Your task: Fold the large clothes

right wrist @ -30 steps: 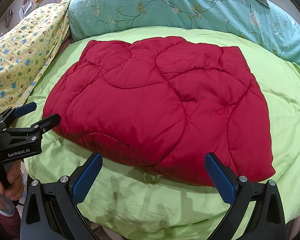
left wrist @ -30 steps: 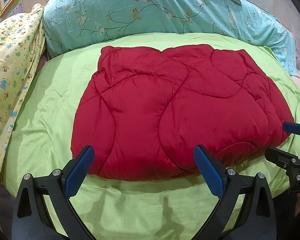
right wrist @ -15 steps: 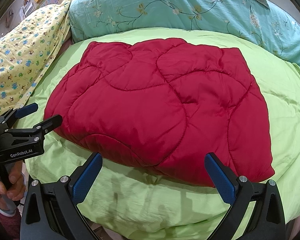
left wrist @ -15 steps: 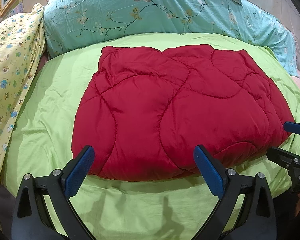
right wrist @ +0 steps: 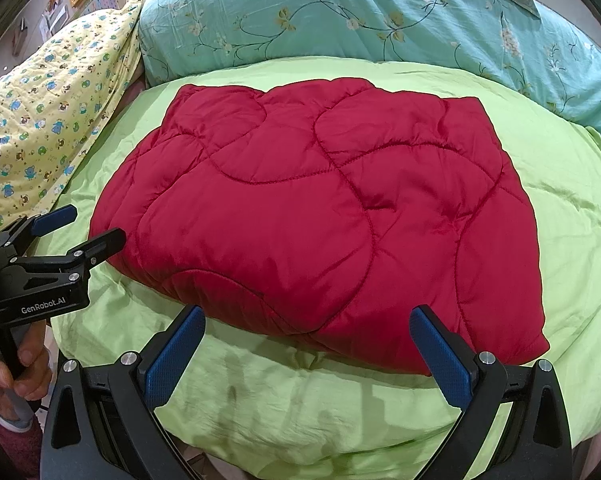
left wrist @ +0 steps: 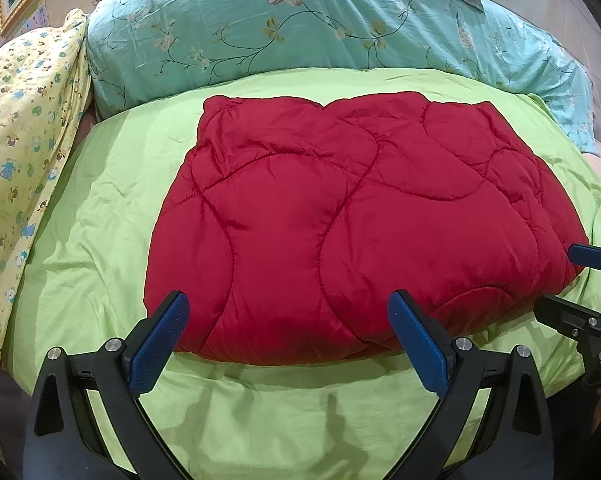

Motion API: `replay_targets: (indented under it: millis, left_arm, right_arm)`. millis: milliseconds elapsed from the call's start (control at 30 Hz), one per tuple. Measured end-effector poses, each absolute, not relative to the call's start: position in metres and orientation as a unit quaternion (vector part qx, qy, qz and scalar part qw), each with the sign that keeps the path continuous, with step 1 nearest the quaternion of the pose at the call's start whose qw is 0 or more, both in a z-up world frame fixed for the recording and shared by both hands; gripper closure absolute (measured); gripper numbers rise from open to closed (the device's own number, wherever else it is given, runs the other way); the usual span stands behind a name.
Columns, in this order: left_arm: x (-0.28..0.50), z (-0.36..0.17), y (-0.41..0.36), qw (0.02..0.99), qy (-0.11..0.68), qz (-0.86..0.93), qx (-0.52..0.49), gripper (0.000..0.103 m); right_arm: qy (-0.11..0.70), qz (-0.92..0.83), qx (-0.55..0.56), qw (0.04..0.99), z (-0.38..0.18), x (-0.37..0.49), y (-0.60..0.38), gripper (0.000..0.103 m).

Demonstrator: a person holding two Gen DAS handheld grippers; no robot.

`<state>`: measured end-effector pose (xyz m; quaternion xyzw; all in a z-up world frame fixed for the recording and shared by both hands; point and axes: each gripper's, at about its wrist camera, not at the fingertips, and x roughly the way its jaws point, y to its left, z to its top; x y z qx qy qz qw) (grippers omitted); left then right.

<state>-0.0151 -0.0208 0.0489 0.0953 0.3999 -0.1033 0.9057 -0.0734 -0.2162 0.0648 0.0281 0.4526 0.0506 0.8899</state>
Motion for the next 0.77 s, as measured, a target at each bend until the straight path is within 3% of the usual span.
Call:
replay_targets:
  millis: [767]
  left_arm:
    - [-0.0104, 0.0525, -0.0213, 0.907, 0.398, -0.109, 0.09, 0.003]
  right_arm:
    - [0.448, 0.058, 0.033, 0.892, 0.0712, -0.0712, -0.2207, 0.0]
